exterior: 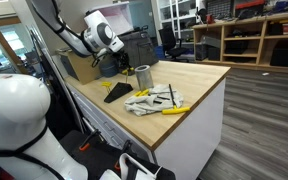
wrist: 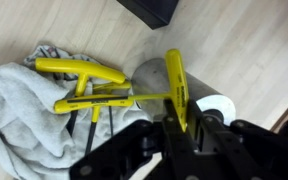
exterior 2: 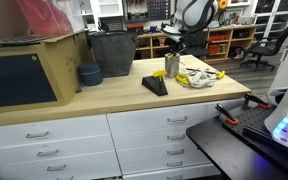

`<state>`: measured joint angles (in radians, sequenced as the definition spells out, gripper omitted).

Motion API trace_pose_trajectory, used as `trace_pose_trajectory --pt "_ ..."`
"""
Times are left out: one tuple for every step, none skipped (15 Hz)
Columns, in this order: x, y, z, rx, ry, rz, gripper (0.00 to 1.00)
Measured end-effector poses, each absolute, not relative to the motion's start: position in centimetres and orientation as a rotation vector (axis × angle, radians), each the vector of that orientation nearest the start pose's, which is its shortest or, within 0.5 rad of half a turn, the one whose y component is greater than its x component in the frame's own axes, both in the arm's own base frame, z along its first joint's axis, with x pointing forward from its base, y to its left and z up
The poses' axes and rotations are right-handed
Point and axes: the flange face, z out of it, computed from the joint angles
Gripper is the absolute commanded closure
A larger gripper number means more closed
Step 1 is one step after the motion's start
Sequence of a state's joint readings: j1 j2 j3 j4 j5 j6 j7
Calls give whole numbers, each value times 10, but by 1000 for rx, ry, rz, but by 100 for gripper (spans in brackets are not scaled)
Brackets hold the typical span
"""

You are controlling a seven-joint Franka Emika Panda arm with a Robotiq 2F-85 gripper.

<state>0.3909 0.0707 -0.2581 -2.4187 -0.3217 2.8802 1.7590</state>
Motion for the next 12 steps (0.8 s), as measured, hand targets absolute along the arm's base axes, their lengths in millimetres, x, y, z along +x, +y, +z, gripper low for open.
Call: trace_pose_trajectory --pt "517 87 329 -2242 1776 -542 96" --pt "518 86 338 -2217 1780 -567 96" --pt "520 85 346 -2195 1783 -590 96" --pt "522 83 354 -2172 1788 -613 96" --pt "524 81 361 -2149 1793 -635 96" --pt "526 78 368 -2120 1802 -659 96" --pt "528 75 375 -2089 1816 -682 96" --pt "531 72 381 -2059 1829 -704 96" --pt "534 69 386 -2029 1842 -728 96" --pt "536 67 390 -2000 1856 -752 96" --pt "538 65 393 -1975 1867 -773 96" --pt "540 64 395 -1956 1875 -790 96"
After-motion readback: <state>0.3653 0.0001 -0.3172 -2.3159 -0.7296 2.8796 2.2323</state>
